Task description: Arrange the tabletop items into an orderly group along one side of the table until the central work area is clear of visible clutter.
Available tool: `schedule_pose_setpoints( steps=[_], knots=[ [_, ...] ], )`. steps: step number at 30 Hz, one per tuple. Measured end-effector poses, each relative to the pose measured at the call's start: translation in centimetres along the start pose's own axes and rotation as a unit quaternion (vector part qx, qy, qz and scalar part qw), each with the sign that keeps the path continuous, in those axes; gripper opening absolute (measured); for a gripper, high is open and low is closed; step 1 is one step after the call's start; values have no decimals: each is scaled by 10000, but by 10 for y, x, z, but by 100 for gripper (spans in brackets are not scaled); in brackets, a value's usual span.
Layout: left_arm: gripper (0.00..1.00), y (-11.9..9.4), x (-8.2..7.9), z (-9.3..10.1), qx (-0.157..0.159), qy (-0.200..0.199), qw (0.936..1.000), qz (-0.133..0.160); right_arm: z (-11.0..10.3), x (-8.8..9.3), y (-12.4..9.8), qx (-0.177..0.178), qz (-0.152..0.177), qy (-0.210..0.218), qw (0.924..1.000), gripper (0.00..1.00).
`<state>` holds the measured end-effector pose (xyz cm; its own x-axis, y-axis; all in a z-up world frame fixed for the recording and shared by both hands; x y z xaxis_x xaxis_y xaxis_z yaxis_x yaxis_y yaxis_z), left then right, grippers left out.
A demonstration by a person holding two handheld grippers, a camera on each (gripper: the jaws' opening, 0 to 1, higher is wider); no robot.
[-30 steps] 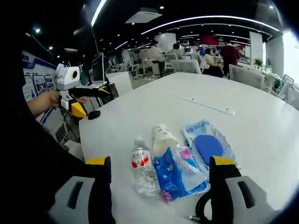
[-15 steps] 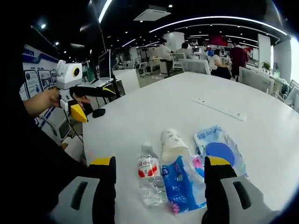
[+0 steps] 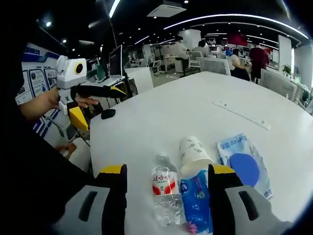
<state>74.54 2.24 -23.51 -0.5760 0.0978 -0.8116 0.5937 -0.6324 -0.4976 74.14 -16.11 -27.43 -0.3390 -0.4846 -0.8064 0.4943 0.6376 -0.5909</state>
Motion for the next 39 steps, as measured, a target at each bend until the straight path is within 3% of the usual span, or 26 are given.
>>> schedule_pose_setpoints(
  steps=[16, 39],
  knots=[
    [99, -2, 4, -4, 8, -82, 10000, 4, -11, -1, 35, -300, -235, -226, 9990, 52],
    [98, 4, 2, -5, 91, -26, 9999, -50, -15, 2, 87, -277, -583, -171, 9978, 31]
  ],
)
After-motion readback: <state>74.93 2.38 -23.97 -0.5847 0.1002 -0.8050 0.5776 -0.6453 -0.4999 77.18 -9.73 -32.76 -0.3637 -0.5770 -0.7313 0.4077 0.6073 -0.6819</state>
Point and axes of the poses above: the point that each gripper's makers call its tool centre point, and the gripper's own axes: y roughly forward along the fingers, z roughly to its right, x roughly out of its underside, the point moved 3 cm from there along -y, roughly backward along the fingers, and after that the axes turned 12 degrees about -y, right-handed, at the moved point
